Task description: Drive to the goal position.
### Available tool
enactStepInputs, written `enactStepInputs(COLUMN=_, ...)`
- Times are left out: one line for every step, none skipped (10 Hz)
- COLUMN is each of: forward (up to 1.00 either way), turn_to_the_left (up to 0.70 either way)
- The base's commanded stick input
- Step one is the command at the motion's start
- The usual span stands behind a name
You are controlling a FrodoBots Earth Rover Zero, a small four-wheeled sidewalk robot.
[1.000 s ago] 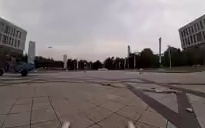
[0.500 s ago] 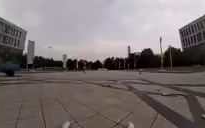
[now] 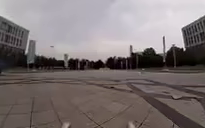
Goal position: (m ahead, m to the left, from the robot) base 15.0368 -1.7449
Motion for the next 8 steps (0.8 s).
enactStepInputs(forward=0.60, turn_to_the_left=0.00)
enactStepInputs(forward=0.60, turn_to_the_left=0.00)
enactStepInputs(forward=0.60, turn_to_the_left=0.00)
enactStepInputs(forward=0.60, turn_to_the_left=0.00)
enactStepInputs(forward=0.60, turn_to_the_left=0.00)
enactStepInputs(forward=0.60, turn_to_the_left=0.00)
enactStepInputs(forward=0.60, turn_to_the_left=0.00)
enactStepInputs(forward=0.60, turn_to_the_left=0.00)
